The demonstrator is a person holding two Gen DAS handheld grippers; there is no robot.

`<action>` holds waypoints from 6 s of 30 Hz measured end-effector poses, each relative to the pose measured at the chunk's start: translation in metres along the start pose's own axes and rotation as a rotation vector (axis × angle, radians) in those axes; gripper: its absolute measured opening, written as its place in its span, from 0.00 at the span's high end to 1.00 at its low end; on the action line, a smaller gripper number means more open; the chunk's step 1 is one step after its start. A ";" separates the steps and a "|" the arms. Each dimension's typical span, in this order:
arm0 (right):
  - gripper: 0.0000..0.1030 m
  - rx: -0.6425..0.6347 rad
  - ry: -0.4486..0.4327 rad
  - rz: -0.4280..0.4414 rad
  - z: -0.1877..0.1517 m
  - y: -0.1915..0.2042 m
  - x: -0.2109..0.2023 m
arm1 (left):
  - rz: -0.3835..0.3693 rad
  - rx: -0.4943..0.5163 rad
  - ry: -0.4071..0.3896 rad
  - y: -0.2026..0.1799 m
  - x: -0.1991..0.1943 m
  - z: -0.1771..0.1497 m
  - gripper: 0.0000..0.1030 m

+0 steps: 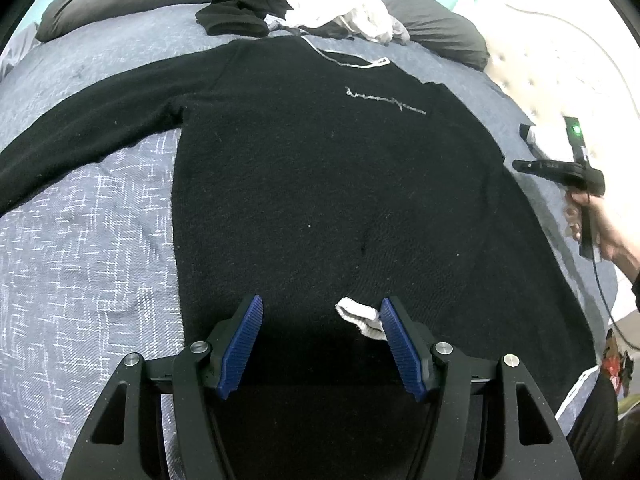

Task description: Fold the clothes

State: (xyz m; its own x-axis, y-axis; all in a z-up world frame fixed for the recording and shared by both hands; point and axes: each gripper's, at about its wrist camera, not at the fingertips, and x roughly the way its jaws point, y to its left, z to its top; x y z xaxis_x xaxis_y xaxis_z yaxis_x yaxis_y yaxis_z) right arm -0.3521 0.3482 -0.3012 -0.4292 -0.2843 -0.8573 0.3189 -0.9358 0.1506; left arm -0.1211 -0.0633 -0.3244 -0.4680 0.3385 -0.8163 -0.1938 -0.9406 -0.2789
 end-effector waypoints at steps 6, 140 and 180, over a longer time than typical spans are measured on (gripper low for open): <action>0.88 -0.013 -0.059 0.140 0.009 0.032 -0.007 | 0.004 -0.003 -0.002 0.000 0.000 0.001 0.36; 0.76 0.327 -0.277 0.371 -0.127 0.056 -0.080 | -0.038 -0.135 -0.250 -0.014 -0.137 0.190 0.82; 0.46 0.222 -0.064 0.509 -0.085 0.157 -0.020 | 0.073 -0.136 0.054 0.017 0.009 0.090 0.90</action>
State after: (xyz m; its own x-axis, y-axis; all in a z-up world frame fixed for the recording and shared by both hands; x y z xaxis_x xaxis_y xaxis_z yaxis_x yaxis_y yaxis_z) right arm -0.2217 0.2245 -0.3025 -0.3202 -0.7171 -0.6190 0.3169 -0.6969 0.6434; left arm -0.2061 -0.0737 -0.2913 -0.4291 0.2701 -0.8619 -0.0401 -0.9590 -0.2805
